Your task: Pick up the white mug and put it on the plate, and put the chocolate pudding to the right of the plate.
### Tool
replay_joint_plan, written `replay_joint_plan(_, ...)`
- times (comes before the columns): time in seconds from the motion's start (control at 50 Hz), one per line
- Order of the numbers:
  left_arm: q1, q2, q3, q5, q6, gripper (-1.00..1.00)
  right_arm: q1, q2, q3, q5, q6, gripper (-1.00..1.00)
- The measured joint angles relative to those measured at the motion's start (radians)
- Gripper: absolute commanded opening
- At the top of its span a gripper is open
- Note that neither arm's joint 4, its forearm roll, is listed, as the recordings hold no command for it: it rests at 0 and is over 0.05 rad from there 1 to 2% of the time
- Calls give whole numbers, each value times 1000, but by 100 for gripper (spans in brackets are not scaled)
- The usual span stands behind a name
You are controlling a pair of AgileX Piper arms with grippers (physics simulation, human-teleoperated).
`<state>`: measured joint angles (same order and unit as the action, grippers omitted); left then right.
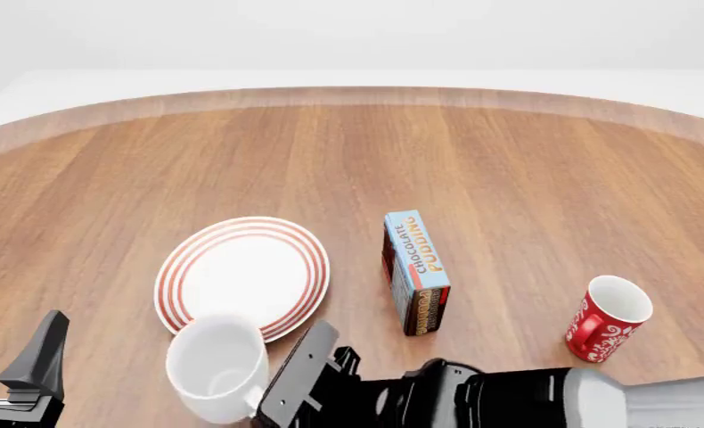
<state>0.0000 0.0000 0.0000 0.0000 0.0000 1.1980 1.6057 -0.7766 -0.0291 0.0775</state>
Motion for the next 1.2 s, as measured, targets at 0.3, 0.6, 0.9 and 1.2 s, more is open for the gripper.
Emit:
replay_joint_plan(0.3, 0, 0, 0, 0, 0, 100, -36, -37, -4, 9, -27, -100)
replay_joint_plan(0.6, 0, 0, 0, 0, 0, 100, -74, -69, -10, 7, -50, -100)
replay_joint_plan(0.9, 0, 0, 0, 0, 0, 100, -110, -96, -23, 10, -73, -100)
replay_joint_plan(1.2, 0, 0, 0, 0, 0, 100, -144, -110, -47, 17, -89, -100)
